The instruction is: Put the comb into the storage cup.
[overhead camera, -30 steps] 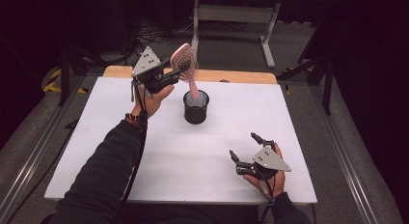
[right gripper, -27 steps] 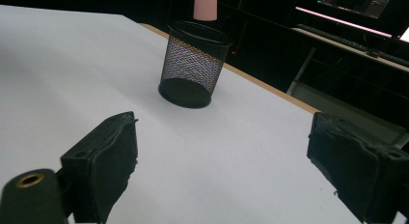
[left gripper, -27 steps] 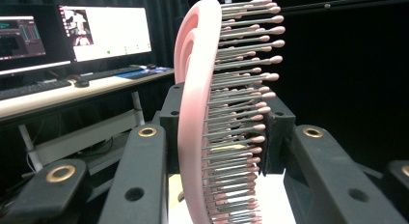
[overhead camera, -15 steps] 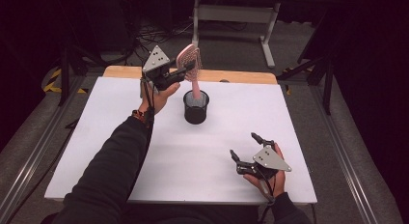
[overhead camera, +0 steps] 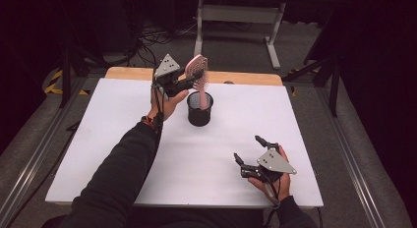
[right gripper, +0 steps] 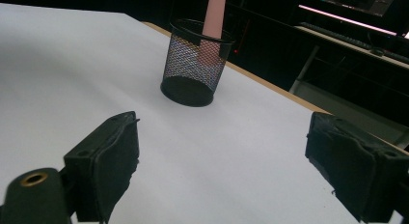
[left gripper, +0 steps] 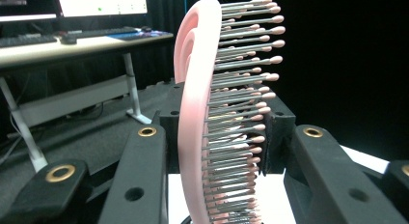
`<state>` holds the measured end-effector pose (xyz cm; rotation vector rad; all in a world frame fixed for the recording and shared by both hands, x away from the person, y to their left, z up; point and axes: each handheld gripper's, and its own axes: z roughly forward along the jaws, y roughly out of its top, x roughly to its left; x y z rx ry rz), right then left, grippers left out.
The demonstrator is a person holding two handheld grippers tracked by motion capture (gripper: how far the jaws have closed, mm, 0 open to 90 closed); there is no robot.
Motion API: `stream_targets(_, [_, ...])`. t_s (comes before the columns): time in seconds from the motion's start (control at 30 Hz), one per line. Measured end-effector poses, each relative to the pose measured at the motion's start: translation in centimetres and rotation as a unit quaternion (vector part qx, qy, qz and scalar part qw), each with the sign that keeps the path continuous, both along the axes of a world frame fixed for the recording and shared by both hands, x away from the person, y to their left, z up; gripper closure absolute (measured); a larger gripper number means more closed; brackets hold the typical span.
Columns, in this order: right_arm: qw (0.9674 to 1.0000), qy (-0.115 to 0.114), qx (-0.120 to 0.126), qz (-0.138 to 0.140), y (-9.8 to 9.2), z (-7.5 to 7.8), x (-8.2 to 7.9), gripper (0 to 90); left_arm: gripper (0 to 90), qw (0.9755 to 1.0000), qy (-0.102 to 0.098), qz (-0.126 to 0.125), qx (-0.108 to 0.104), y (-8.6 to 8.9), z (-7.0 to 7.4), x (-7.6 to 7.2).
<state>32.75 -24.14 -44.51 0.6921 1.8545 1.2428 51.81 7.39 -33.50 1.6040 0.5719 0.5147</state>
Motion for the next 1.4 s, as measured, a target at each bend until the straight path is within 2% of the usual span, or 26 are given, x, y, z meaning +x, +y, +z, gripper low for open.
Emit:
stream_targets(0.03, [1.0,0.001,0.0,0.002,0.1,0.0,0.0,12.4,63.7,0.9999,0.009,-0.003,-0.006,0.0,-0.4,0.1])
stream_targets(0.13, [1.0,0.002,-0.002,0.003,0.1,-0.1,0.0,12.4,63.7,1.0,0.008,0.002,0.001,-0.2,-0.9,0.1])
stream_targets(0.2, [1.0,0.005,-0.002,0.002,0.1,-0.1,0.1,12.4,63.7,0.9999,0.014,0.002,0.002,-0.1,-1.3,0.1])
stream_targets(0.43, [1.0,0.006,-0.005,0.006,0.2,-0.1,0.1,12.3,63.7,0.9993,0.033,0.009,-0.013,0.1,-2.7,0.5])
stream_targets(0.47, [0.9999,0.007,-0.005,0.006,0.3,-0.2,0.1,12.3,63.7,0.999,0.04,0.008,-0.016,0.2,-2.9,0.5])
stream_targets(0.73, [0.9998,0.013,-0.008,0.009,0.4,-0.3,0.2,12.2,63.5,0.998,0.056,0.007,-0.027,0.3,-4.0,0.7])
stream_targets(0.8, [0.9998,0.014,-0.007,0.009,0.4,-0.3,0.2,12.2,63.5,0.9976,0.059,0.008,-0.036,0.4,-4.1,0.6])
stream_targets(0.87, [0.9998,0.014,-0.007,0.009,0.4,-0.3,0.2,12.2,63.3,0.9975,0.056,0.019,-0.037,0.7,-4.3,0.7])
stream_targets(0.93, [0.9998,0.014,-0.006,0.009,0.4,-0.3,0.3,12.2,63.2,0.9972,0.06,0.018,-0.041,0.8,-4.3,0.8])
stream_targets(0.97, [0.9998,0.014,-0.006,0.009,0.4,-0.3,0.3,12.2,63.1,0.9972,0.061,0.016,-0.039,0.8,-4.3,0.9])
stream_targets(1.0, [0.9998,0.015,-0.007,0.008,0.4,-0.3,0.3,12.2,62.3,0.9972,0.058,0.032,-0.034,0.8,-4.4,0.9])
stream_targets(1.1, [0.9998,0.015,-0.006,0.009,0.4,-0.3,0.2,12.2,61.8,0.9965,0.065,0.037,-0.038,1.0,-4.5,1.1])
stream_targets(1.23, [0.9998,0.015,-0.006,0.009,0.4,-0.3,0.3,12.2,60.9,0.9962,0.065,0.046,-0.034,1.3,-4.6,1.4])
stream_targets(1.4, [0.9998,0.02,-0.004,0.007,0.3,-0.4,0.4,12.2,59.5,0.9939,0.078,0.065,-0.043,2.0,-5.2,1.8])
